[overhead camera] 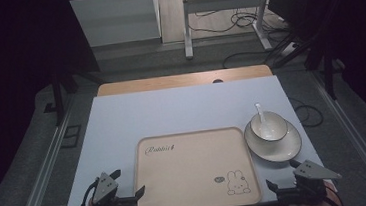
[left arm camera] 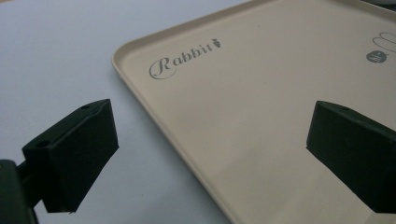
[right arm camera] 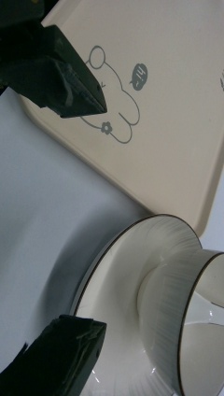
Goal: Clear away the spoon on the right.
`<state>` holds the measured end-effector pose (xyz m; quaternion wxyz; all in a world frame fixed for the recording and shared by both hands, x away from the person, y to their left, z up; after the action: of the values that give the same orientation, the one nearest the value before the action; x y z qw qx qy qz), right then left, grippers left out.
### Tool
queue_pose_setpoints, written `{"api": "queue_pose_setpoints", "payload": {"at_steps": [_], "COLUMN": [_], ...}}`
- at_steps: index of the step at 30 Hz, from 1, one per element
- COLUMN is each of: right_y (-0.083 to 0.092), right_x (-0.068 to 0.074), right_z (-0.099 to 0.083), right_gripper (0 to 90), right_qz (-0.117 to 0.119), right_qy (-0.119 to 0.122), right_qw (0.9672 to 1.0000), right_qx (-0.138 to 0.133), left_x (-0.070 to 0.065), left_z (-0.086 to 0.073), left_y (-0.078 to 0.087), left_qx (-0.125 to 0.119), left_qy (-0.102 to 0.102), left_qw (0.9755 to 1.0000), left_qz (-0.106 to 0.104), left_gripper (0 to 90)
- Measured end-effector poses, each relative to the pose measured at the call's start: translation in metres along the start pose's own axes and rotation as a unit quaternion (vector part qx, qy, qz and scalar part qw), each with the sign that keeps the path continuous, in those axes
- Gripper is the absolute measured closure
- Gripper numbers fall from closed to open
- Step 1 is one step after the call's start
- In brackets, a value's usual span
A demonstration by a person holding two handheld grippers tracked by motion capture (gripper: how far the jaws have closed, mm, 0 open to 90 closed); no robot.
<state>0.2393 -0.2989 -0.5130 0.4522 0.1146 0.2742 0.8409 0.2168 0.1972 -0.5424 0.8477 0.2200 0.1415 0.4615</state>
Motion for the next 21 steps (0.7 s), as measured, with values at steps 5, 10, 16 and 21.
{"api": "queue_pose_setpoints", "payload": {"at_steps": [5,10,16,21], "right_y": [0.0007,-0.0008,-0.0013,-0.0011], "right_x": [-0.0026,-0.0043,-0.0049,-0.0059], "right_z": [0.0000,-0.0002,-0.0005,-0.0004], "right_gripper": [0.6,1.0,1.3,1.5], "right_qz": [0.014,0.014,0.013,0.008], "right_qy": [-0.014,-0.023,-0.024,-0.030], "right_qw": [0.9998,0.9996,0.9996,0.9995], "right_qx": [-0.004,0.002,0.005,0.006], "left_x": [0.0004,0.0003,-0.0004,-0.0003], "left_z": [-0.0002,-0.0002,-0.0001,-0.0001], "left_y": [-0.0003,-0.0010,-0.0013,-0.0013], "left_qx": [0.002,0.004,0.007,0.006], "left_qy": [0.002,0.002,-0.002,-0.001], "left_qw": [1.0000,1.0000,1.0000,1.0000], "left_qz": [-0.001,-0.003,-0.005,-0.005], "left_gripper": [1.7,2.0,2.1,2.1]}}
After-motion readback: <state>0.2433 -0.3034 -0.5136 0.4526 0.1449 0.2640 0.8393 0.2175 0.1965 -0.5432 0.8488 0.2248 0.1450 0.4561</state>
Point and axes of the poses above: each handheld gripper's, and its own axes: y roughly backward along the jaws, z roughly out of its top, x roughly to its left, the point moved 4 cm from there along -y, roughly forward along the jaws
